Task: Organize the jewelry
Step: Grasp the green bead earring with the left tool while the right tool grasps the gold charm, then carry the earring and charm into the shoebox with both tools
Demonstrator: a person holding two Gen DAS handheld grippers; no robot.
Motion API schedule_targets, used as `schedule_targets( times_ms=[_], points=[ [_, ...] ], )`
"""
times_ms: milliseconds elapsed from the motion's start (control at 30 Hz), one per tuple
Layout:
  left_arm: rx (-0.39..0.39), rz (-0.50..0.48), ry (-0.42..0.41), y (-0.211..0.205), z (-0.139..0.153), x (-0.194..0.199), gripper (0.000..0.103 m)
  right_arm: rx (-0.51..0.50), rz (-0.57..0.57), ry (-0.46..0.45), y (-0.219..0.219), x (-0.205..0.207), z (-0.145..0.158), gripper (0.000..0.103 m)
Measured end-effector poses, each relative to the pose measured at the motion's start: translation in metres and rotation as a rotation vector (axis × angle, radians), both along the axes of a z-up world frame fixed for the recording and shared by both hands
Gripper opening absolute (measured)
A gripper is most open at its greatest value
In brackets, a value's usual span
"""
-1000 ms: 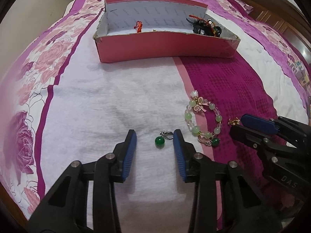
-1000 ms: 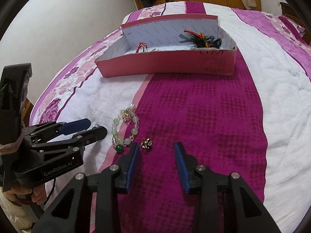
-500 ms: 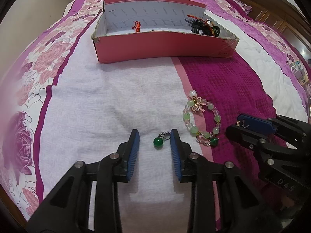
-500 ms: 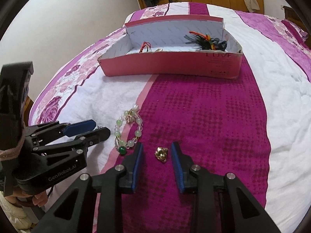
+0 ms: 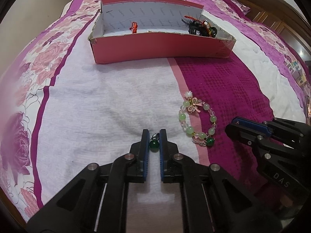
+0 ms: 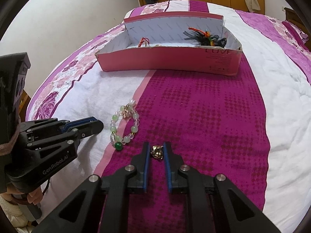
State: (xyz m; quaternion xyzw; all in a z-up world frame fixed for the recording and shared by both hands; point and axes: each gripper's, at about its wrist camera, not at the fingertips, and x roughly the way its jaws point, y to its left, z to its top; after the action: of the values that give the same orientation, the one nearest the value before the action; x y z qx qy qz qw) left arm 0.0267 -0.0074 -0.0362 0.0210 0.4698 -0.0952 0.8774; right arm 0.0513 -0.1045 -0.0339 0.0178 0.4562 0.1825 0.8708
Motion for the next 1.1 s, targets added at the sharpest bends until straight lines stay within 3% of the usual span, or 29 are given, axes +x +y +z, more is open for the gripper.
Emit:
schedule_targets(
  times_ms=[1100],
  points=[
    [-0.041,0.010,-0.104,0.000,0.034,-0.003,0.001,0.019,-0.012,-0.086,-0.011,-0.006,0.024,0.015]
  ],
)
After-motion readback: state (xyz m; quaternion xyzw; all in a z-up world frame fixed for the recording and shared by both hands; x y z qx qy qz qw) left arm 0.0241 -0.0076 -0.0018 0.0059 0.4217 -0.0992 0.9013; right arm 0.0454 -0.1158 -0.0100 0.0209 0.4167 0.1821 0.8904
